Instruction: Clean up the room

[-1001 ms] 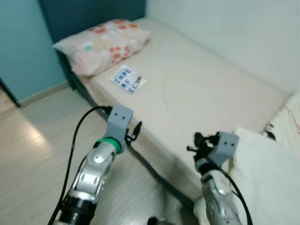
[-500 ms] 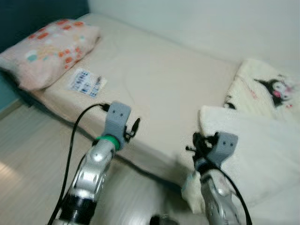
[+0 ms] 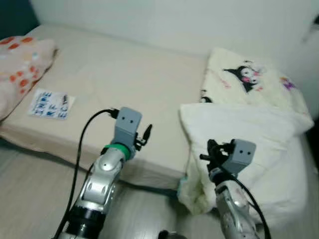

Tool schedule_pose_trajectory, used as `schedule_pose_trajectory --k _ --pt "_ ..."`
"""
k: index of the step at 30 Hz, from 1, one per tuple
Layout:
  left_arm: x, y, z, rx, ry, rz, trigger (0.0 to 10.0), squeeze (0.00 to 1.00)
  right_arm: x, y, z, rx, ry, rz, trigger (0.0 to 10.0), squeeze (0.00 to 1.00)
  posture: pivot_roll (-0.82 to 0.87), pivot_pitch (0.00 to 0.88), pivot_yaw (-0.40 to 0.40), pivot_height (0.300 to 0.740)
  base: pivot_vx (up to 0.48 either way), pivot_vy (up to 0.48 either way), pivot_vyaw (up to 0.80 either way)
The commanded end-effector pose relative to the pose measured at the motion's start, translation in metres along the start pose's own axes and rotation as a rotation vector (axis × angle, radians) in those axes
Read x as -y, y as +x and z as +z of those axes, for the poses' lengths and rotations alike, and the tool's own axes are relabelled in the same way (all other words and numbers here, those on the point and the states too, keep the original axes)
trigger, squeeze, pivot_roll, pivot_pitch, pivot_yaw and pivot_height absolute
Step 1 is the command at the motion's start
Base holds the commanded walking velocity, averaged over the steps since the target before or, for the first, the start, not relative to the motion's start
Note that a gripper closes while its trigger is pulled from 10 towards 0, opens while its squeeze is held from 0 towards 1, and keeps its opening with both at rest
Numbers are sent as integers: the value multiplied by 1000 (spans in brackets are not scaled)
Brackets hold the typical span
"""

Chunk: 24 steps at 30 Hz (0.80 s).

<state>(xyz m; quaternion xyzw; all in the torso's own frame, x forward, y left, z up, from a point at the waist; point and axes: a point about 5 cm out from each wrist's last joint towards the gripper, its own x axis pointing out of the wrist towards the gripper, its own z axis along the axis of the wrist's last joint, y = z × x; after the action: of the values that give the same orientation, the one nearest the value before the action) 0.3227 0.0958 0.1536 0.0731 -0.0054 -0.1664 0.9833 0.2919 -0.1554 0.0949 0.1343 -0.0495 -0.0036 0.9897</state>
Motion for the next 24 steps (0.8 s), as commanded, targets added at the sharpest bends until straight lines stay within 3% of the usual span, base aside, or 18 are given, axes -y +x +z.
schedule_pose_trajectory --k 1,24 --pt "-1 -3 -7 -27 -9 0 10000 0 2 -6 -9 -32 6 -12 10000 0 4 102 7 733 0 0 -800" --pt "2 -1 -6 -18 -14 -8 10000 0 3 -5 -7 -28 1 -13 10000 0 4 98 1 733 0 0 -800"
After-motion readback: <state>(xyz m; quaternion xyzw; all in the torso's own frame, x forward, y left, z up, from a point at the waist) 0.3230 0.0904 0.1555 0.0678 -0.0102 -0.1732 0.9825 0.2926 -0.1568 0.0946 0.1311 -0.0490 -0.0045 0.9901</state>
